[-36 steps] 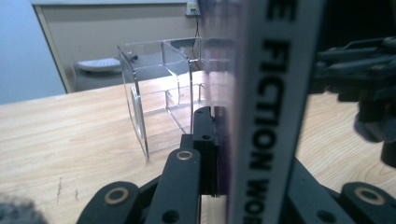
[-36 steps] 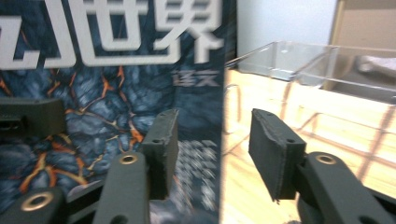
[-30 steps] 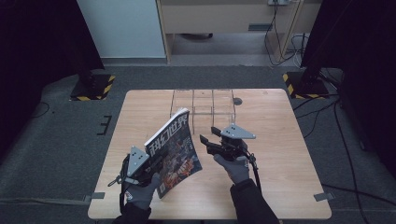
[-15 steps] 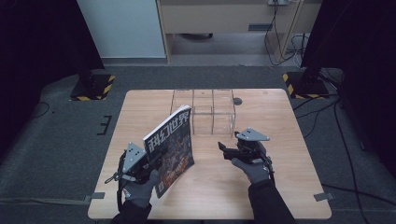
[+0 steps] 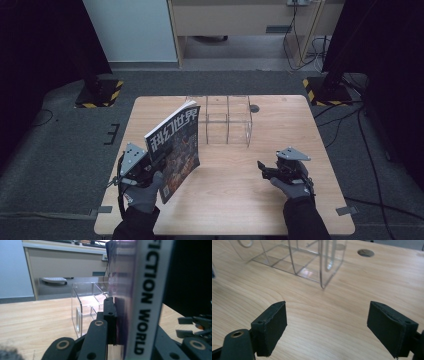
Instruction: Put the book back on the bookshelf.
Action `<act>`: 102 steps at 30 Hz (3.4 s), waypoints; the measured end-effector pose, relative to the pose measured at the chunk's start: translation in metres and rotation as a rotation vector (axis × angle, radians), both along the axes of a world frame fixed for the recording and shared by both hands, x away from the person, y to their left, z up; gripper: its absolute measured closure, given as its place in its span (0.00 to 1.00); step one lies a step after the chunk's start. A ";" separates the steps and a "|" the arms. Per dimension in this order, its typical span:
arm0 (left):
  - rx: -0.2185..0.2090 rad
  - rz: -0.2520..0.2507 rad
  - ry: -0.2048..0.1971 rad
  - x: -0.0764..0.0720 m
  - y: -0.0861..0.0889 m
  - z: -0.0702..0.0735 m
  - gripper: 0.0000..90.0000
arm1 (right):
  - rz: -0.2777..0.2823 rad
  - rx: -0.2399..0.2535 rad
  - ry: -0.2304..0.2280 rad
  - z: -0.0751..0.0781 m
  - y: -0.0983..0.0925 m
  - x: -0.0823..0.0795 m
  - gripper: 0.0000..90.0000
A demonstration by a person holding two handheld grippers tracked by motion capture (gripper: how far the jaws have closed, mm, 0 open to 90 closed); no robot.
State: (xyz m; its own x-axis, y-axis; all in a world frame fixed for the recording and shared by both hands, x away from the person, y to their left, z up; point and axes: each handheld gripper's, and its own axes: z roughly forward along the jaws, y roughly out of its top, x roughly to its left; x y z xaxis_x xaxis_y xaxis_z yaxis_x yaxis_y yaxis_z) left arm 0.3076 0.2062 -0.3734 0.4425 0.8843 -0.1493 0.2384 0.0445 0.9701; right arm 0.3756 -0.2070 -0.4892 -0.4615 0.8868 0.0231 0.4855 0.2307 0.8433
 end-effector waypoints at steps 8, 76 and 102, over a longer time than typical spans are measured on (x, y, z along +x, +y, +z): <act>-0.016 0.010 -0.005 0.009 0.003 0.008 0.91 | -0.050 -0.059 0.043 -0.015 -0.019 -0.001 0.17; -0.149 0.157 -0.071 0.128 -0.018 0.048 0.91 | -0.091 -0.117 0.059 -0.029 -0.028 0.006 0.14; -0.187 0.228 -0.056 0.164 -0.026 0.007 0.91 | -0.076 -0.128 0.058 -0.032 -0.028 0.006 0.14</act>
State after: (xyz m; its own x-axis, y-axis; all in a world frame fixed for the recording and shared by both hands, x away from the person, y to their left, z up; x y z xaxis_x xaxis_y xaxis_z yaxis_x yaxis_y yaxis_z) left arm 0.4711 0.1799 -0.3664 0.2479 0.9213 -0.2996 0.1481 0.2696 0.9515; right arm 0.3819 -0.2345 -0.5210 -0.3940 0.9166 -0.0674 0.5529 0.2950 0.7793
